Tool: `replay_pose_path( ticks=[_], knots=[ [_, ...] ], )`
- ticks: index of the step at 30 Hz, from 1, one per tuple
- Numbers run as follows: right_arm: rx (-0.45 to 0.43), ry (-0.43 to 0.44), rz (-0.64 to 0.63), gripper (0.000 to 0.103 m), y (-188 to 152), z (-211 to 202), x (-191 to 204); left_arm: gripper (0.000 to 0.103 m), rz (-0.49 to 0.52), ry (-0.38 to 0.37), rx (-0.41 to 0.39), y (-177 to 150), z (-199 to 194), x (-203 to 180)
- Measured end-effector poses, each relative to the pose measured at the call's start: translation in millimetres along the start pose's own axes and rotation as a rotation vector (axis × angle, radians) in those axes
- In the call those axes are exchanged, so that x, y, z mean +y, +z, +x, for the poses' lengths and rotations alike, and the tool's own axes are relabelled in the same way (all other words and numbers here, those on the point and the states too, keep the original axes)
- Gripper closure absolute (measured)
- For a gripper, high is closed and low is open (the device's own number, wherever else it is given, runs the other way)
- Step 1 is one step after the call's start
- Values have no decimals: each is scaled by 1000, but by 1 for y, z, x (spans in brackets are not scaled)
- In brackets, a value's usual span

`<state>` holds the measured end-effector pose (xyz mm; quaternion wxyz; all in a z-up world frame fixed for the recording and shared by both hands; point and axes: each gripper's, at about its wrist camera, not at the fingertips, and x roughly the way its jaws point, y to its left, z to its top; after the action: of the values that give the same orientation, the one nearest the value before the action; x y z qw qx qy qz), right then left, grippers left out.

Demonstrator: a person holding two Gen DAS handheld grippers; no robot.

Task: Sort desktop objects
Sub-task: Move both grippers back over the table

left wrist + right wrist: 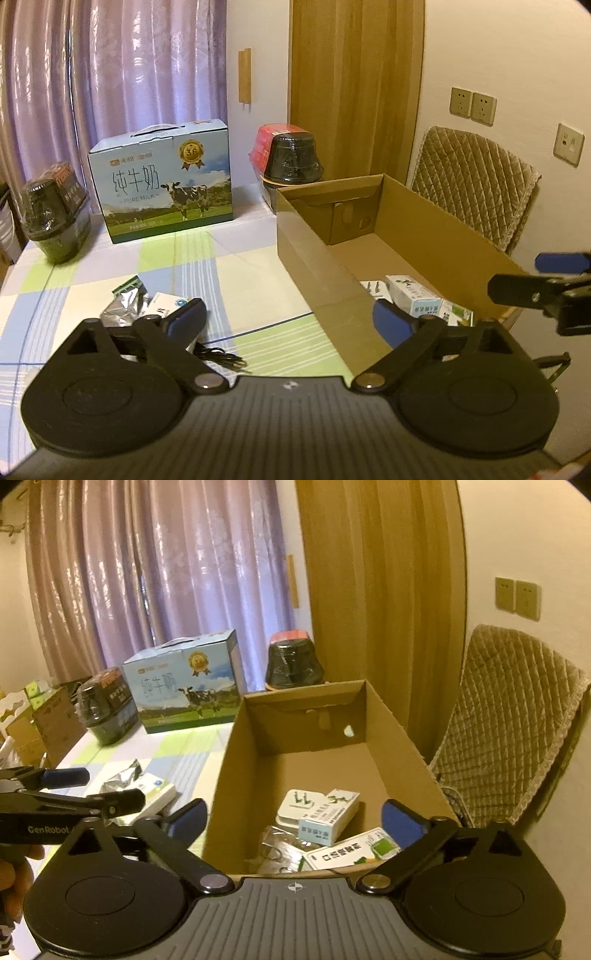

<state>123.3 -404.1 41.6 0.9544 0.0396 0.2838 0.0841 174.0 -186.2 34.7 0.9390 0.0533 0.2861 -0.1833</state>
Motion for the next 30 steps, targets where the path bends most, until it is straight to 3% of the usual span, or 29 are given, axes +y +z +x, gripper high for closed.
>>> replay_pose_path(
  ticks=[6, 11, 17, 25, 30],
  knots=[
    [2, 10, -17, 2, 1, -4, 13, 1, -40, 5, -4, 1, -16, 19],
    [-1, 34, -24, 2, 0, -9, 28, 1, -17, 47, -19, -5, -35, 39],
    [-21, 89, -40, 2, 5, -15, 58, 1, -18, 106, 15, -19, -55, 83],
    [-23, 202, -128, 2, 2, -12, 119, 1, 66, 204, 63, -50, -82, 154],
    [9, 243, -182, 2, -12, 3, 150, 1, 2, 234, 85, -77, -90, 190]
  ],
)
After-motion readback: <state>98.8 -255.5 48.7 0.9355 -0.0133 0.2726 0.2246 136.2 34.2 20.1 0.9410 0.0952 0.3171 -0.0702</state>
